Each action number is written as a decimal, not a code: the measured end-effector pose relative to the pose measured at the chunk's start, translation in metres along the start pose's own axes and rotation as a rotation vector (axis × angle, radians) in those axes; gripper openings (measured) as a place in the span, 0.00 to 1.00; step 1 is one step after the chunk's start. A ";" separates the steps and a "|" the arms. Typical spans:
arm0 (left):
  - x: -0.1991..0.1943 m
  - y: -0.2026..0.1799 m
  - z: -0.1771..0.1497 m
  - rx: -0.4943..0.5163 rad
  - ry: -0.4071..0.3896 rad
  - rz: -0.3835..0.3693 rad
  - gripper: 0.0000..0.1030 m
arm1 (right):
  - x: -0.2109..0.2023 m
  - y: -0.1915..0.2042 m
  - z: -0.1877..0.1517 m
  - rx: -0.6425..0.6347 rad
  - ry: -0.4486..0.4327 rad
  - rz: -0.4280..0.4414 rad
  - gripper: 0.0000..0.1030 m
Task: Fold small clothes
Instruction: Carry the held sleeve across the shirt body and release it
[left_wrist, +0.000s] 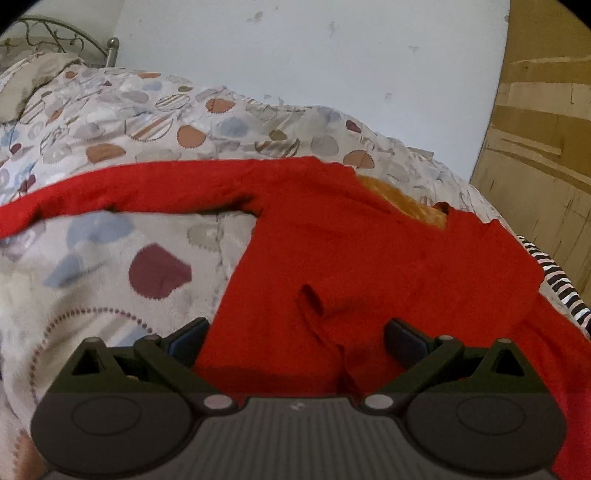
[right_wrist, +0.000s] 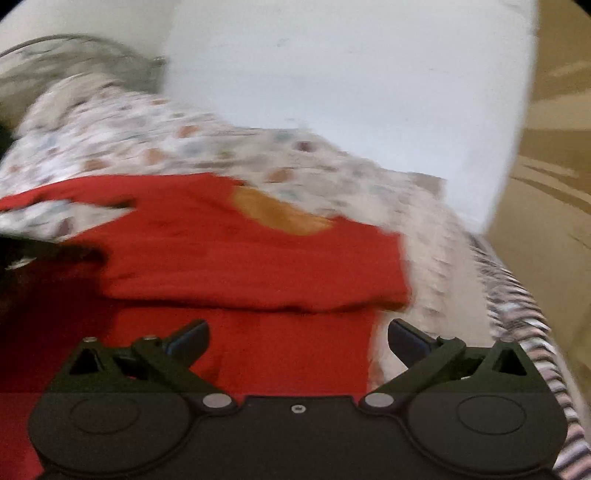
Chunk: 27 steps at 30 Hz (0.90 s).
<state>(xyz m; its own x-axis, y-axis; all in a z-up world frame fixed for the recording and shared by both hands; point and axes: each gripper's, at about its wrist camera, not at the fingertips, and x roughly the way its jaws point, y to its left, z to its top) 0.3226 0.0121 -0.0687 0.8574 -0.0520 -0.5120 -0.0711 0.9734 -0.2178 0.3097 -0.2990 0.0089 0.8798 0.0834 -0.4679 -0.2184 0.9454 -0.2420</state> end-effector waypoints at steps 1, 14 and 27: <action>-0.001 0.001 -0.002 -0.007 -0.004 -0.004 1.00 | 0.006 -0.007 -0.001 0.006 0.005 -0.052 0.99; -0.003 0.006 -0.005 -0.035 -0.018 -0.027 0.99 | 0.144 -0.029 0.013 -0.217 0.102 -0.215 0.61; -0.003 0.007 -0.005 -0.045 -0.023 -0.038 0.99 | 0.145 -0.069 0.009 0.100 0.130 -0.213 0.05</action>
<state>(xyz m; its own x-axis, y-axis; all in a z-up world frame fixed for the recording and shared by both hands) 0.3169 0.0180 -0.0722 0.8713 -0.0833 -0.4837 -0.0604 0.9598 -0.2742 0.4558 -0.3490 -0.0346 0.8385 -0.1558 -0.5221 0.0145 0.9643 -0.2644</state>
